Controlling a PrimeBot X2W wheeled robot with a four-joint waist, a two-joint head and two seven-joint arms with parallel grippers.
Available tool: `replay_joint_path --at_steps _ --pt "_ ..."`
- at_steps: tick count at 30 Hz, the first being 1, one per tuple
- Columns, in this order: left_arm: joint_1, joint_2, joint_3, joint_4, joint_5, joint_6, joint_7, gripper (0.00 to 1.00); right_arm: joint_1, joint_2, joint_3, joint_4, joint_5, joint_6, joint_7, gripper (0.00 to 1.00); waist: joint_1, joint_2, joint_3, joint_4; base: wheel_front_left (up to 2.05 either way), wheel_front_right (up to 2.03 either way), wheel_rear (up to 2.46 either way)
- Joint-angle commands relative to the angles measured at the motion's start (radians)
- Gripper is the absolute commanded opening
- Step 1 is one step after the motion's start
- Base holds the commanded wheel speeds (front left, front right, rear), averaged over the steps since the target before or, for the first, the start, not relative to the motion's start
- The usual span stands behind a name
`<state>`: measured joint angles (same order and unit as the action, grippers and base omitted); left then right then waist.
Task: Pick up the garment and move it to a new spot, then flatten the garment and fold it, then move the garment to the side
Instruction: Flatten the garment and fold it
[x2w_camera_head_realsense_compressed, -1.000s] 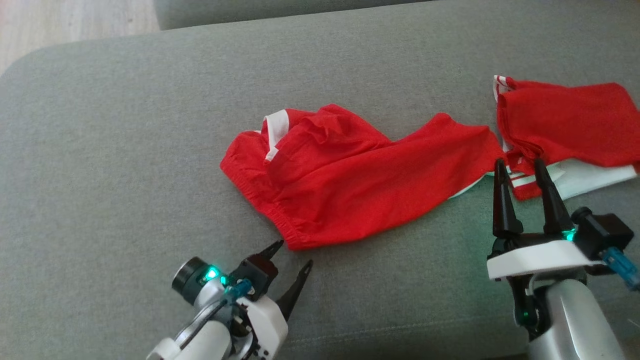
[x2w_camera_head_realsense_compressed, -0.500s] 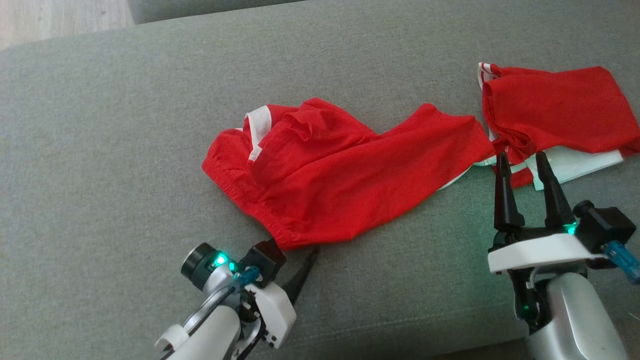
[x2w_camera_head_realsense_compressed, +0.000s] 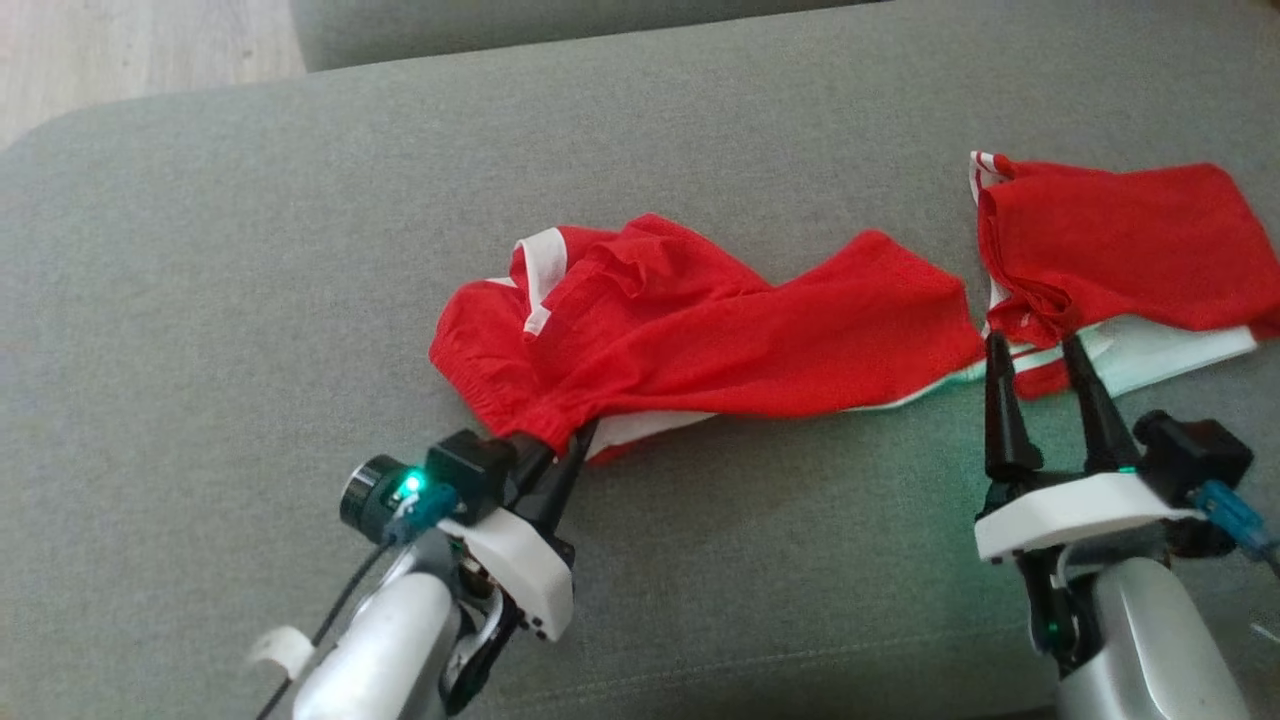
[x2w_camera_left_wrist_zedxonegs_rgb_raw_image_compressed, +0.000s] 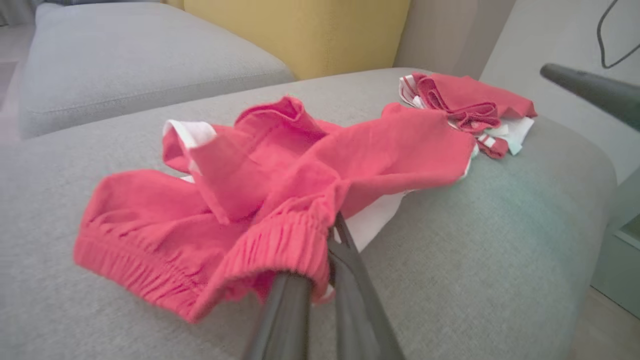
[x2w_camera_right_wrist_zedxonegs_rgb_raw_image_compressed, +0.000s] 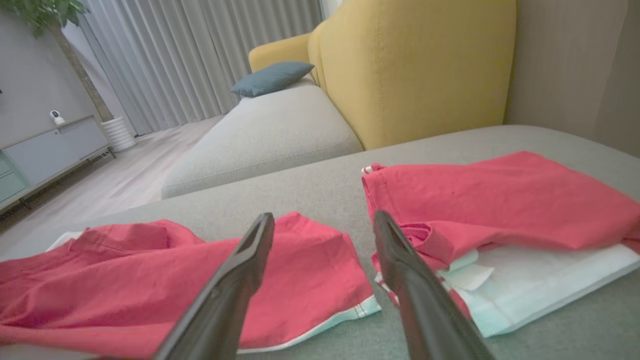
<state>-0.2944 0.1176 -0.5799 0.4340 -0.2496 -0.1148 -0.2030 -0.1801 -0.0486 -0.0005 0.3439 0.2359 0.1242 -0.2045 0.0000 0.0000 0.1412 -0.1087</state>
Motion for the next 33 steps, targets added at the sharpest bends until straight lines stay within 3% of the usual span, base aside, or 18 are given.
replay_joint_path --at_steps 1,13,33 --pt "-0.028 0.021 0.046 -0.049 -0.012 0.001 0.009 0.0 -0.027 -0.002 0.03 -0.011 -0.01 0.007 0.029 1.0 0.0 0.0 -0.006 0.006 0.0 0.0 0.0" --pt "-0.009 0.061 0.045 -0.11 -0.01 0.024 0.041 0.0 -0.013 -0.002 -0.007 0.09 0.023 0.007 0.135 1.0 0.0 0.0 0.004 0.007 0.0 0.0 0.0" --pt "-0.028 0.077 0.014 -0.152 -0.003 0.034 0.061 0.0 -0.171 -0.002 0.022 0.329 0.11 0.007 0.136 1.0 0.0 0.0 0.057 0.026 0.0 0.0 0.0"
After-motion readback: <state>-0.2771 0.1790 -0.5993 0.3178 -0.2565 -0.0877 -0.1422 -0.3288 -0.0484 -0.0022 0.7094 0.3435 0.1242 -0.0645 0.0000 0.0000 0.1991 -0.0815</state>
